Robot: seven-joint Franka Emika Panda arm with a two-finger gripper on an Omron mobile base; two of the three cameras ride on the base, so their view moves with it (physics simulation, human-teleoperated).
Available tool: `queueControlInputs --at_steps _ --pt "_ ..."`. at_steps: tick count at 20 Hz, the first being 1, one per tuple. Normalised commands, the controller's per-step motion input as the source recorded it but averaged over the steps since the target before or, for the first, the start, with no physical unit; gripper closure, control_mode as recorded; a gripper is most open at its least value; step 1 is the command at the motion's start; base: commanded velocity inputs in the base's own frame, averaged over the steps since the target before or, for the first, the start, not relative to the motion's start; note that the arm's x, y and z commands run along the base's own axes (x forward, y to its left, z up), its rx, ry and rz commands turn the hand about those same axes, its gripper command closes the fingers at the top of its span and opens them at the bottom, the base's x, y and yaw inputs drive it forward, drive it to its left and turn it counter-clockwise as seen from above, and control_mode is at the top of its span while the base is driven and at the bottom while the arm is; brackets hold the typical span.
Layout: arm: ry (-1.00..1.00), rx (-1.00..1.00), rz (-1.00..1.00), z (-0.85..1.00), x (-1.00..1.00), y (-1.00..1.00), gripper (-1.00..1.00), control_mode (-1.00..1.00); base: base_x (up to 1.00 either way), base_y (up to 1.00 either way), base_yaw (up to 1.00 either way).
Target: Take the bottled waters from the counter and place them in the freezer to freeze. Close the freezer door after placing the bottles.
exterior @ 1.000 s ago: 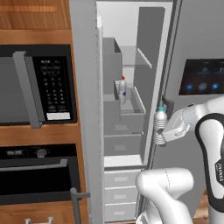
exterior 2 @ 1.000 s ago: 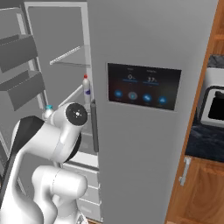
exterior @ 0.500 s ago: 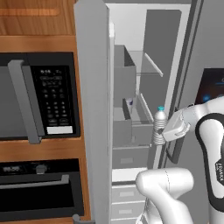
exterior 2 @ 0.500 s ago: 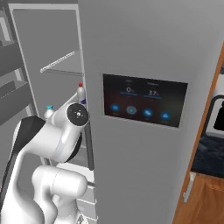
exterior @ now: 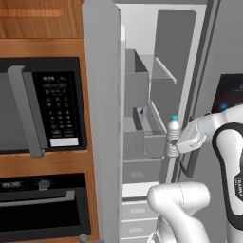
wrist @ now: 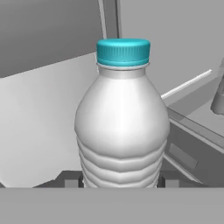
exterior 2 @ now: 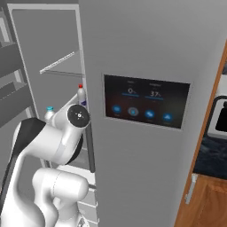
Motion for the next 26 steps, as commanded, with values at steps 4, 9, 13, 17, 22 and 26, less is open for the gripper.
queueControlInputs --at_steps 4,9,13,17,22,26 --pt "-0.03 -0.01 -0.02 0.00 0.16 0.26 1.00 -1.00 0.00 0.00 0.00" --pt "-0.03 -0.03 -0.05 0.10 0.08 0.21 1.00 -1.00 0.00 0.00 0.00" --pt "0.00 0.00 -0.43 0.20 0.03 -0.08 1.00 -1.00 0.00 0.00 0.00" --pt "0.02 -0.05 -0.60 0.19 0.14 0.01 1.00 -1.00 0.00 0.00 0.00" --pt "0.00 -0.02 -0.60 0.16 0.24 0.01 1.00 -1.00 0.00 0.00 0.00" --pt "0.00 -0.04 -0.53 0.08 0.24 0.01 1.00 -1.00 0.00 0.00 0.00"
